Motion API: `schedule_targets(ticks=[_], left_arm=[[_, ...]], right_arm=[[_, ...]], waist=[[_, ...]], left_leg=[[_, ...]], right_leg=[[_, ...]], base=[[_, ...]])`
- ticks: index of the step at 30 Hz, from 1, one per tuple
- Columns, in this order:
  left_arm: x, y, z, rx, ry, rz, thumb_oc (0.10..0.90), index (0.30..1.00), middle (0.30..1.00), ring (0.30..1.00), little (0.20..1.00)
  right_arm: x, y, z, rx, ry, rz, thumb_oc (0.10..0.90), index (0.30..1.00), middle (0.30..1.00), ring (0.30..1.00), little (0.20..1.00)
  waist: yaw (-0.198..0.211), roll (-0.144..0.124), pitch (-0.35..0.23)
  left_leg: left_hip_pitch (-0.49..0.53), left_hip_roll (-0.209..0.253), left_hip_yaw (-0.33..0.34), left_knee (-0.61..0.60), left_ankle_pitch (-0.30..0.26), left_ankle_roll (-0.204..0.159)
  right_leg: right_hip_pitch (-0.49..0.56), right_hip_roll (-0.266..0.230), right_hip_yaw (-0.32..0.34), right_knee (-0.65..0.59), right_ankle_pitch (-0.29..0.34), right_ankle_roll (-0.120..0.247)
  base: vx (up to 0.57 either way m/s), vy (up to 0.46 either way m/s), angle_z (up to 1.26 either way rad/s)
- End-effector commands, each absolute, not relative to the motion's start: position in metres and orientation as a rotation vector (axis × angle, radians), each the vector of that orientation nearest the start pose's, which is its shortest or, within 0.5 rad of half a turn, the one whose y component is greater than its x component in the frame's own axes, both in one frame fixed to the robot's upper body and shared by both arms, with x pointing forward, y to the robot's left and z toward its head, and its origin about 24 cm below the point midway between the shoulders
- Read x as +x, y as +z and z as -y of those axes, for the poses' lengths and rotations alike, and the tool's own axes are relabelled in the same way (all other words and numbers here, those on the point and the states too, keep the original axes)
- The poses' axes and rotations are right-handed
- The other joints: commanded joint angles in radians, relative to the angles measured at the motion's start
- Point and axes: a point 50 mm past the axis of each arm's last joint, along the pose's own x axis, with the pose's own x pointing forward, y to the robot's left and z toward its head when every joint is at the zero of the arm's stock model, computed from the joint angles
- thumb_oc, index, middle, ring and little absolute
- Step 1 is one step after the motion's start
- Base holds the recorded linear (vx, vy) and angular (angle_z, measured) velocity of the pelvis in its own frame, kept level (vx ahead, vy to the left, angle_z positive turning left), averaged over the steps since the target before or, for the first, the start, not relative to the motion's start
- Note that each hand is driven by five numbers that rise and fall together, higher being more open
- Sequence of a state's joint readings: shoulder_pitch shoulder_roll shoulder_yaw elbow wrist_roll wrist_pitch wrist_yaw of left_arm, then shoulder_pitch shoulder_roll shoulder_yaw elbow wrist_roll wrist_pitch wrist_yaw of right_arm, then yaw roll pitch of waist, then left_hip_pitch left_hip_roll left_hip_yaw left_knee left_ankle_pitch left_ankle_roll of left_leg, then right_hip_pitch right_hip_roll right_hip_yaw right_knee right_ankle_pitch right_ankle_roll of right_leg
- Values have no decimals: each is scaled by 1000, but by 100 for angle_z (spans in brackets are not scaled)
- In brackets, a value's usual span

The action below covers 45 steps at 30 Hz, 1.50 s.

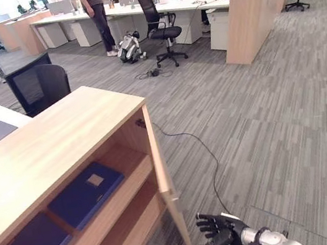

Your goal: Put the empty folder in the office cabinet

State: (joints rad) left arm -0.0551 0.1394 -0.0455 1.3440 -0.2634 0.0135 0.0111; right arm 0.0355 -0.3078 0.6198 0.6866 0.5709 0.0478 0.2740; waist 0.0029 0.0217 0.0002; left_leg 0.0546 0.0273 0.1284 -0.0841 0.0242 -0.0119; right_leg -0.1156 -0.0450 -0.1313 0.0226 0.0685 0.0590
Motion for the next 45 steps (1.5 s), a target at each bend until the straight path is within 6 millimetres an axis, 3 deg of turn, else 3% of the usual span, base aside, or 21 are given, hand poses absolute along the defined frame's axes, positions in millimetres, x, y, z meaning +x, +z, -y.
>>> schedule_targets(ticks=[1,3,5,7,9,10,13,14,15,17,19,23,24,25,27,29,33,34,39,40,45], left_arm=[[112,-162,-215,-30,233,-1183,800,900,900,900,900],[111,-162,-217,-9,227,-1188,800,900,900,900,900],[107,-163,-217,3,212,-1201,800,900,900,900,900],[104,-164,-219,19,189,-1218,800,900,900,900,900],[104,-163,-220,19,184,-1221,800,900,900,900,900],[100,-165,-219,5,195,-1234,800,900,900,900,900],[99,-165,-217,-1,189,-1236,800,900,900,900,900],[97,-166,-214,-15,188,-1247,800,900,900,900,900],[97,-166,-214,-15,188,-1247,800,900,900,900,900],[93,-167,-213,-33,206,-1263,800,900,900,900,900],[93,-167,-214,-46,223,-1263,800,900,900,900,900],[106,-163,-219,-125,323,-1197,800,900,900,900,900],[113,-161,-220,-140,337,-1162,800,900,900,900,900],[125,-156,-221,-149,346,-1101,800,900,900,900,900],[140,-149,-223,-158,343,-1011,800,900,900,900,900],[159,-134,-239,-134,381,-888,800,900,900,900,900],[169,-123,-249,-149,423,-811,800,900,900,900,900],[169,-122,-251,-177,443,-798,800,900,900,900,900],[152,-131,-257,-205,495,-860,800,900,900,900,900],[145,-134,-262,-206,527,-889,800,900,900,900,900],[152,-125,-279,-162,546,-852,800,900,900,900,900]], right_arm=[[186,-101,113,422,410,-734,800,900,900,900,900],[185,-105,117,490,346,-743,800,900,900,900,900],[180,-110,126,518,278,-759,800,900,900,900,900],[172,-120,138,540,179,-802,800,900,900,900,900],[168,-127,147,541,115,-830,800,900,900,900,900],[157,-139,164,481,13,-907,800,900,900,900,900],[149,-144,170,461,-23,-946,800,900,900,900,900],[132,-154,189,371,-116,-1040,800,900,900,900,900],[132,-154,189,371,-116,-1040,800,900,900,900,900],[108,-162,212,273,-234,-1147,800,900,900,900,900],[101,-163,220,246,-266,-1170,800,900,900,900,900],[80,-163,244,155,-360,-1237,800,900,900,900,900],[77,-162,249,142,-380,-1241,800,900,900,900,900],[70,-161,257,121,-406,-1249,800,900,900,900,900],[68,-159,265,121,-453,-1233,800,900,900,900,900],[68,-158,267,181,-531,-1187,800,900,900,900,900],[65,-157,270,205,-565,-1176,800,900,900,900,900],[62,-157,273,206,-579,-1177,800,900,900,900,900],[58,-155,279,202,-599,-1179,800,900,900,900,900],[56,-155,281,198,-602,-1181,800,900,900,900,900],[47,-154,286,212,-649,-1187,800,900,900,900,900]], waist=[[21,1,58],[16,0,69],[3,-1,71],[-8,-16,77],[-3,-26,78],[13,-35,75],[13,-37,73],[23,-43,67],[21,-42,68],[32,-49,62],[33,-50,66],[47,-54,109],[48,-56,125],[52,-55,149],[52,-52,164],[50,-46,165],[48,-44,153],[50,-39,142],[43,-22,119],[41,-10,103],[33,23,74]], left_leg=[[52,-134,-43,42,-113,81],[44,-138,-112,68,-114,83],[38,-139,-172,83,-114,78],[15,-155,-272,114,-114,71],[7,-162,-304,130,-119,66],[-7,-163,-356,136,-112,54],[-12,-159,-374,136,-109,49],[-19,-149,-401,131,-103,37],[-19,-149,-403,130,-103,37],[-23,-135,-452,124,-96,17],[-29,-130,-473,128,-92,7],[-91,-120,-528,182,-80,-31],[-118,-119,-517,207,-78,-38],[-149,-108,-462,235,-81,-36],[-182,-74,-331,259,-77,-35],[-170,-16,-185,257,-76,-35],[-131,21,-117,249,-77,-42],[-106,50,-90,236,-58,-49],[-63,96,-55,186,-16,-71],[-33,115,-42,145,-21,-89],[-8,116,-7,4,14,-108]], right_leg=[[5,-80,56,152,-36,87],[-2,-73,96,198,-46,82],[-9,-24,199,194,-75,84],[-37,62,353,178,-96,72],[-16,55,346,150,-97,66],[6,48,305,121,-97,46],[18,47,285,106,-95,43],[40,51,250,68,-97,33],[41,51,248,67,-97,33],[64,54,198,39,-107,21],[65,56,176,40,-114,16],[68,44,69,57,-144,3],[71,36,45,57,-147,1],[87,31,12,52,-155,-6],[95,21,-29,49,-159,-9],[102,7,-96,63,-176,-25],[117,-11,-153,60,-183,-37],[123,-21,-185,50,-179,-38],[134,-35,-233,25,-167,-30],[150,-32,-242,10,-177,-20],[168,-43,-288,-47,-142,1]], base=[[2,59,37],[16,-1,79],[25,-35,159],[25,-96,233],[41,-139,153],[31,-132,93],[24,-151,104],[28,-145,92],[47,-205,48],[60,-250,71],[22,-198,69],[-66,-197,92],[-105,-208,196],[-103,-166,188],[-92,-105,160],[-51,-92,86],[-9,-6,93],[-3,50,27],[12,77,54],[57,98,23],[-7,165,39]])
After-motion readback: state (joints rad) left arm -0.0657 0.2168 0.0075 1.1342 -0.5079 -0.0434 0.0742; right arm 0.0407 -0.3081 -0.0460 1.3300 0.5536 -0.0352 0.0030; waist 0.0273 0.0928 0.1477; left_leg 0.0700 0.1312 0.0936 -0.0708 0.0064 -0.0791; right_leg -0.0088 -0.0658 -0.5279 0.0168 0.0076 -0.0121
